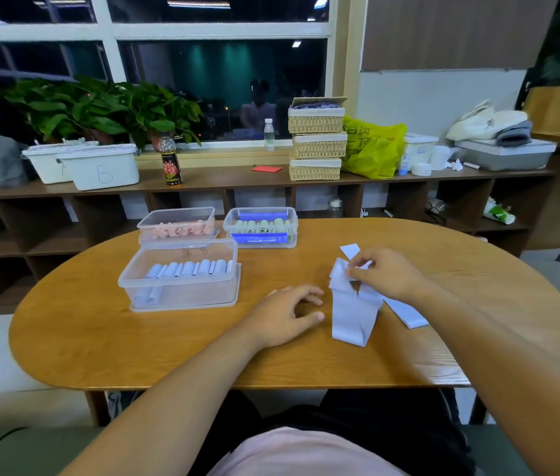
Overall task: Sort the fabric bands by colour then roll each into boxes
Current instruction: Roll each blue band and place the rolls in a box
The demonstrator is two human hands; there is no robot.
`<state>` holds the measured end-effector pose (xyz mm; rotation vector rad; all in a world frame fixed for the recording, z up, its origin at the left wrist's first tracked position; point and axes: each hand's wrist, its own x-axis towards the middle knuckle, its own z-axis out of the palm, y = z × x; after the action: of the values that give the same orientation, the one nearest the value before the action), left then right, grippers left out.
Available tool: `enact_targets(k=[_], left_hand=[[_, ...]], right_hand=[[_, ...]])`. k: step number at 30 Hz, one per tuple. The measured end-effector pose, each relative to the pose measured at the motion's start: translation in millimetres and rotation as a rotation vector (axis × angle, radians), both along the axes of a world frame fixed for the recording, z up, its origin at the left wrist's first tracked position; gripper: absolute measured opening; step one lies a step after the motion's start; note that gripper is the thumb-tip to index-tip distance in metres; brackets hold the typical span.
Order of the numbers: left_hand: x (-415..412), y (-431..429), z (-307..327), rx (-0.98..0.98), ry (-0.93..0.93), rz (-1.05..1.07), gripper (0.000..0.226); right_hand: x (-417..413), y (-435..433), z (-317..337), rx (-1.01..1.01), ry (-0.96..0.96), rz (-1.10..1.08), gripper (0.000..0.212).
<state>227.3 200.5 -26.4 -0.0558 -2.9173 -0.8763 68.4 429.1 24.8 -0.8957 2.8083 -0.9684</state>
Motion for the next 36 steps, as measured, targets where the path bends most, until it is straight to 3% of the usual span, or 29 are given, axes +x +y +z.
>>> enact_targets(k=[4, 7, 9, 12, 18, 22, 26, 28, 33, 36], left_hand=[[1, 1, 2, 0.019, -0.006, 0.015, 0.047], [1, 1, 1, 0.029, -0.003, 0.024, 0.046], [0, 1, 0, 0.038, 0.016, 0.029, 0.047], [0, 0, -3, 0.048, 0.048, 0.030, 0.047], [-2, -2, -8, 0.060, 0.100, 0.057, 0.045], [-4, -3, -9, 0.019, 0.130, 0.027, 0.047], [-3, -4, -10, 0.057, 0.162, 0.032, 0.046], [-2, -5, -10, 0.103, 0.216, 0.070, 0.045], [4, -2, -3, 0.250, 0.292, 0.139, 0.039], [7, 2, 8, 0.387, 0.323, 0.159, 0.036]], right_hand=[[11, -6, 3, 0.232, 0.200, 0.092, 0.034], [14, -11, -1, 0.177, 0.147, 0.160, 0.032], [17, -14, -6, 0.243, 0.183, 0.188, 0.033], [20, -14, -14, 0.380, 0.390, 0.205, 0.038], [21, -20, -26, 0.395, 0.661, 0.251, 0.044], [23, -30, -32, 0.381, 0.731, 0.299, 0.065], [20, -42, -35, 0.425, 0.727, 0.284, 0.027], [26, -44, -24, 0.250, 0.548, 0.201, 0.023], [42, -45, 35, -0.514, -0.068, 0.098, 0.023], [51, -40, 83, -0.800, -0.256, 0.163, 0.012]])
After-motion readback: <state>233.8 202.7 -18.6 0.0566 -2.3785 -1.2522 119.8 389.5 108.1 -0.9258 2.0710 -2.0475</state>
